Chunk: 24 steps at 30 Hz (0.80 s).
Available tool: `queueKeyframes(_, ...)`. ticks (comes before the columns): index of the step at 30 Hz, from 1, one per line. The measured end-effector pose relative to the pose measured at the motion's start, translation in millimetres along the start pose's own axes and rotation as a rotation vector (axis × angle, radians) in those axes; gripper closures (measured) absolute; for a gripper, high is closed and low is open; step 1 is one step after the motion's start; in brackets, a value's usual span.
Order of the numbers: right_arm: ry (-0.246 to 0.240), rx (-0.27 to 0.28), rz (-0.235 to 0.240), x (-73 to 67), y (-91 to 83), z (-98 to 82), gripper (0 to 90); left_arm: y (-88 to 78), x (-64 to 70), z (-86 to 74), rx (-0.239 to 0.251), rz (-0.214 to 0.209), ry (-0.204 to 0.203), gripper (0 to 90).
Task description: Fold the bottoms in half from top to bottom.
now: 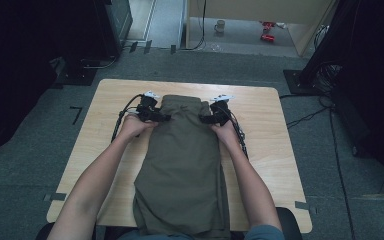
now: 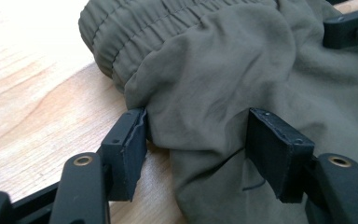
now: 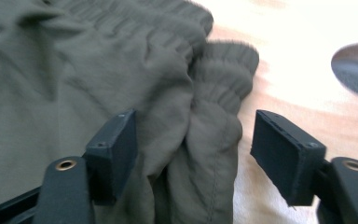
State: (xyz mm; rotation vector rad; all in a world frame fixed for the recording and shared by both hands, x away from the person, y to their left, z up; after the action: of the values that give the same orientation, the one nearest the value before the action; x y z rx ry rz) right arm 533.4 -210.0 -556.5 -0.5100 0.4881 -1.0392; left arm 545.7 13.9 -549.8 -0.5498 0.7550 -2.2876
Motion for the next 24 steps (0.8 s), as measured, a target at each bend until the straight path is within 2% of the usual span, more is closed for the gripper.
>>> queueKeyframes(4,-0.014,-0.023,-0.007,1.2,3.2,-4.7,38.0,2.2,-0.1,-3.9,0.003,-0.004,-0.013,37.6)
queueKeyframes(6,-0.032,-0.018,-0.015,1.1,3.9,-4.5,45.0,2.8,-0.5,-5.5,0.003,-0.014,-0.023,37.6)
queueKeyframes(10,-0.073,-0.01,-0.028,-0.6,5.2,-4.6,51.9,2.2,-0.2,-6.2,-0.003,-0.01,-0.005,39.4)
queueKeyframes(13,-0.045,-0.005,-0.036,-2.1,5.2,-3.9,63.1,2.0,1.6,-7.0,-0.011,0.001,0.018,41.9)
queueKeyframes(14,-0.049,-0.007,-0.048,-2.5,5.3,-3.8,66.0,1.9,2.1,-7.1,-0.012,0.003,0.021,42.7)
queueKeyframes(18,-0.037,-0.009,-0.038,-6.6,6.0,-3.7,78.0,0.6,2.0,-7.6,-0.017,0.003,0.012,46.5)
queueKeyframes(24,-0.016,-0.02,-0.041,-9.5,8.3,-1.6,84.9,-1.7,2.0,-10.2,-0.005,0.019,0.02,55.1)
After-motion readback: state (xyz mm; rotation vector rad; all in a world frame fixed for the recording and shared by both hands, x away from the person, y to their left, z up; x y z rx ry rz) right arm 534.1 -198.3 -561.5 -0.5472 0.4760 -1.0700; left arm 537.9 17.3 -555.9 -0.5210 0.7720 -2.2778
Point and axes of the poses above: each handheld gripper's, and its own axes: y roughly forward along the jaws, z roughly out of its top, x roughly to its right, the point moved 7 cm from there along y, roughly forward along the jaws, and after that the axes turned 5 degrees about x, right-handed, at the moved point
